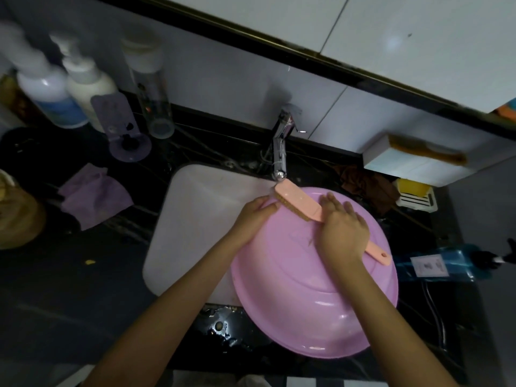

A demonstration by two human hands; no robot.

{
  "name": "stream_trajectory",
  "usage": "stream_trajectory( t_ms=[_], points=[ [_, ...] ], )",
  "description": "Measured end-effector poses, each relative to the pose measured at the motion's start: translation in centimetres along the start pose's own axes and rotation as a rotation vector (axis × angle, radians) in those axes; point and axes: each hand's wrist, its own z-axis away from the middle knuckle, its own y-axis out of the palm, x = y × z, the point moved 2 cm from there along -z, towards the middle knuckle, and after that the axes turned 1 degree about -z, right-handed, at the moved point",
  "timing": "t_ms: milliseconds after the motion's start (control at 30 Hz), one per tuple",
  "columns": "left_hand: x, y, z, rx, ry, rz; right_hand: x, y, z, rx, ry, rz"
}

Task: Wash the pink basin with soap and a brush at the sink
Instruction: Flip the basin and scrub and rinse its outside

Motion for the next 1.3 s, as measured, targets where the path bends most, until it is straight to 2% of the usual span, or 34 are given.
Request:
stream_trajectory(
  t_ms=[167,267,333,400,633,767,867,967,1067,1167,1233,1300],
  points=[
    [0.0,0.0,0.3,-0.024,0.004,-0.022,-3.0,-1.2,0.8,-0.033,-0.107,0.013],
    [-0.5,0.2,0.4,-0.033,0.003,-0.024,-5.4,-1.9,1.6,-0.072,-0.039,0.054],
    [-0.8,0.3,0.4,-0.016,0.005,-0.015,-5.5,-1.9,2.1,-0.047,0.027,0.0],
    [-1.2,0.7,0.1,0.046,0.017,-0.029,-5.4,-1.5,2.6,-0.008,0.089,-0.057],
    [-2.3,2.0,-2.4,0.251,-0.073,-0.028,-5.5,-1.8,4.1,0.012,0.206,-0.014],
    [-2.1,1.9,-3.3,0.318,-0.103,-0.008,-4.0,-1.8,3.1,-0.03,0.048,-0.003],
    [-2.2,1.6,-3.3,0.288,-0.149,0.038,-2.9,-1.9,2.3,-0.006,-0.01,0.037],
    [-1.9,1.4,-2.7,0.13,-0.21,-0.034,-2.8,-1.5,2.1,0.121,0.05,0.076],
    [-1.2,1.4,-1.5,0.064,-0.109,-0.208,-2.8,-1.3,3.0,0.171,0.093,0.093],
    [-2.1,2.1,-1.0,0.148,0.044,-0.229,-3.0,-1.1,3.8,0.188,0.117,0.077],
    [-2.6,2.0,-1.6,0.202,-0.045,-0.096,-2.9,-1.0,3.7,0.188,0.119,0.089],
    [-2.3,1.4,-1.4,0.199,-0.214,0.058,-2.4,-1.0,3.2,0.176,0.12,0.091]
  ],
)
